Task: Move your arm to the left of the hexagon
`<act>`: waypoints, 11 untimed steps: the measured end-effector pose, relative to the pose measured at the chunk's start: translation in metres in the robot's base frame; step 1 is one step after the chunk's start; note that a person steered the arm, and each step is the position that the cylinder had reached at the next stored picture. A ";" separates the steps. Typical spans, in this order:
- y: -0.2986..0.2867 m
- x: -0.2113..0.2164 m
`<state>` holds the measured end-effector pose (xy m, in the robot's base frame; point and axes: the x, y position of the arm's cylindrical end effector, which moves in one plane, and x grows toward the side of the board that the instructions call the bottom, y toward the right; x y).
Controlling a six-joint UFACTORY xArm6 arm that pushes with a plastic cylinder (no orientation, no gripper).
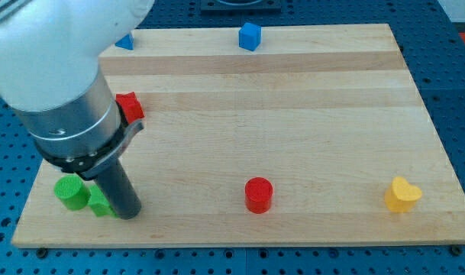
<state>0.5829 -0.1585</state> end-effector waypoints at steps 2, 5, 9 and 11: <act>-0.010 -0.001; -0.005 -0.008; -0.106 -0.134; -0.137 -0.193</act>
